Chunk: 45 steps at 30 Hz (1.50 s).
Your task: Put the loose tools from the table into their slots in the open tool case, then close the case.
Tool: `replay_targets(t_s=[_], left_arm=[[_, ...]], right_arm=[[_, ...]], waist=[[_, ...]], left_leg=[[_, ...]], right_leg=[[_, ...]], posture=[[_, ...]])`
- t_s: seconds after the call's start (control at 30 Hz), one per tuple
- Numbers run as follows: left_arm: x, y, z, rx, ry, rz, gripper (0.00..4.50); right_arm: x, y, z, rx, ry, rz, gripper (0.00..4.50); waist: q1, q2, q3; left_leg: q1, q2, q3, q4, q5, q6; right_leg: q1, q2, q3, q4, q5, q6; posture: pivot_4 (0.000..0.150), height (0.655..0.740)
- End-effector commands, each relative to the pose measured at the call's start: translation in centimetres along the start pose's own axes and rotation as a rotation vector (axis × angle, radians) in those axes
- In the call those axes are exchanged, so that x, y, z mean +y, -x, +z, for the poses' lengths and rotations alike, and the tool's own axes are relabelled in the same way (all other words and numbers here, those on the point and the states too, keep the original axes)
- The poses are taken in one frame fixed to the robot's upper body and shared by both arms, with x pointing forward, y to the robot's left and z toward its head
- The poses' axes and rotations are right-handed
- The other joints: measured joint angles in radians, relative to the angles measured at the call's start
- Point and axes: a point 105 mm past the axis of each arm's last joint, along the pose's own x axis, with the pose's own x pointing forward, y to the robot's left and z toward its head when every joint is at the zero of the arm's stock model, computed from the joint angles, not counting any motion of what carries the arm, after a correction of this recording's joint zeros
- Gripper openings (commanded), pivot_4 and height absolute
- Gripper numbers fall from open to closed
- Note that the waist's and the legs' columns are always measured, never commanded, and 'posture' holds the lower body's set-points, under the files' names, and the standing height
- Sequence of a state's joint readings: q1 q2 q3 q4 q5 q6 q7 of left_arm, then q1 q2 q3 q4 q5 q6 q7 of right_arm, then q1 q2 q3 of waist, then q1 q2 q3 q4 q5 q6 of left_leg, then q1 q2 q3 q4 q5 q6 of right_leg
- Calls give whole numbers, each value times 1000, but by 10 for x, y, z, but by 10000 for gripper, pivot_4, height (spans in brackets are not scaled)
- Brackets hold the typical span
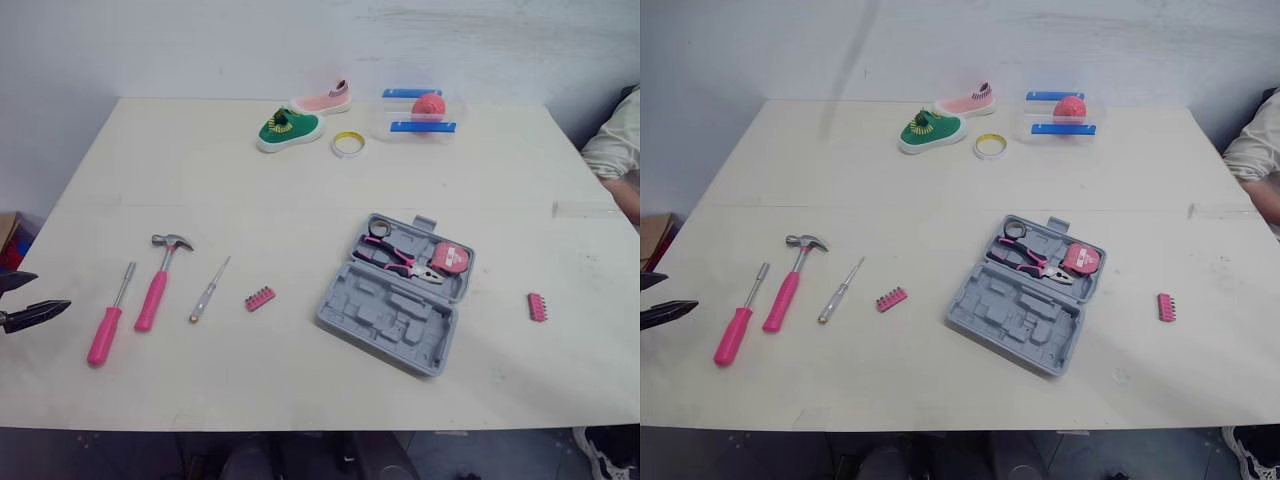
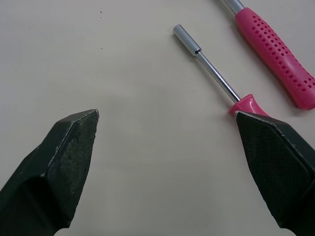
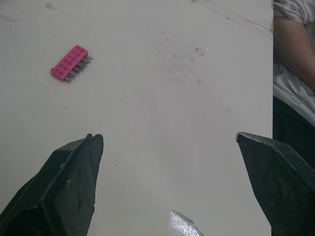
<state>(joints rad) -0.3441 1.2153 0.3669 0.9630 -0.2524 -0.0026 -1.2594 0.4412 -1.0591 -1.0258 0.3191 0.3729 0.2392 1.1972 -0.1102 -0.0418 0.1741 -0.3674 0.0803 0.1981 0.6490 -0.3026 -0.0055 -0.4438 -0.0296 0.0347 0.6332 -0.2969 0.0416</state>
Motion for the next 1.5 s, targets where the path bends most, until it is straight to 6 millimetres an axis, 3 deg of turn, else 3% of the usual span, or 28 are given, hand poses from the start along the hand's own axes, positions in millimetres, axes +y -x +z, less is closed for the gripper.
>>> replay_targets(t_s=[0.03,0.23,0.4,0.7,0.73,0.8,0.9,0.97,1.03,1.07,1.13,1.33,1.5], left_arm=[[3,3,3,-5,-10,15,44870],[2,-2,4,-2,-8,8,44870],[-17,-15,20,-26,-65,-118,44870],[-98,-68,82,-112,-269,-399,44870],[-124,-92,89,-116,-327,-470,42344],[-157,-117,99,-126,-406,-544,36480],[-189,-147,121,-161,-435,-600,21878],[-201,-164,132,-183,-460,-608,13450],[-209,-179,140,-187,-482,-616,2935],[-214,-186,142,-187,-491,-627,0],[-223,-201,145,-183,-509,-646,0],[-242,-230,151,-183,-542,-695,0],[-264,-254,168,-206,-544,-685,0]], right_arm=[[-3,2,8,-11,31,-9,45000],[4,-2,8,-28,23,-2,45000],[21,-11,21,-67,53,45,45000],[77,-43,58,-125,112,166,45000],[92,-54,62,-134,106,195,45000],[109,-67,67,-143,96,226,45000],[136,-85,67,-139,101,287,35790],[148,-94,66,-137,83,304,27144],[157,-101,64,-124,89,325,15415],[161,-104,64,-117,96,335,10825],[168,-111,62,-104,114,352,724],[182,-123,62,-105,134,399,724],[196,-136,66,-113,152,449,724]], waist=[[0,0,0],[0,0,0],[1,-1,0],[3,-1,-1],[5,-1,-1],[13,-2,-2],[28,-3,-2],[33,-3,-2],[33,-3,-2],[31,-3,-2],[31,-3,-2],[31,-3,-2],[37,-3,-2]], left_leg=[[0,0,0,0,0,0],[0,0,0,1,0,0],[0,0,-1,1,0,-1],[0,0,-2,1,3,-6],[0,0,-3,1,3,-6],[0,-1,-6,3,4,-6],[-1,-6,-7,6,6,-3],[-4,-6,-9,8,7,-2],[-4,-6,-10,9,6,-2],[-4,-6,-9,9,6,-2],[-3,-6,-9,9,6,-2],[-4,-6,-10,11,6,-1],[-6,-7,-11,13,6,0]], right_leg=[[0,0,0,0,0,0],[0,0,0,1,0,0],[0,0,0,3,1,1],[0,1,2,6,7,12],[0,1,2,6,7,13],[2,1,3,7,7,13],[2,2,4,11,8,15],[1,3,3,11,8,15],[1,3,3,12,8,15],[1,3,4,12,8,15],[1,3,3,13,8,15],[1,3,3,13,8,15],[1,3,2,14,8,16]], posture=[[1500,7304],[1500,7304],[1500,7304],[1500,7304],[1500,7304],[1500,7304],[1500,7304],[1500,7304],[1500,7304],[1500,7304],[1500,7304],[1500,7304],[1500,7304]])
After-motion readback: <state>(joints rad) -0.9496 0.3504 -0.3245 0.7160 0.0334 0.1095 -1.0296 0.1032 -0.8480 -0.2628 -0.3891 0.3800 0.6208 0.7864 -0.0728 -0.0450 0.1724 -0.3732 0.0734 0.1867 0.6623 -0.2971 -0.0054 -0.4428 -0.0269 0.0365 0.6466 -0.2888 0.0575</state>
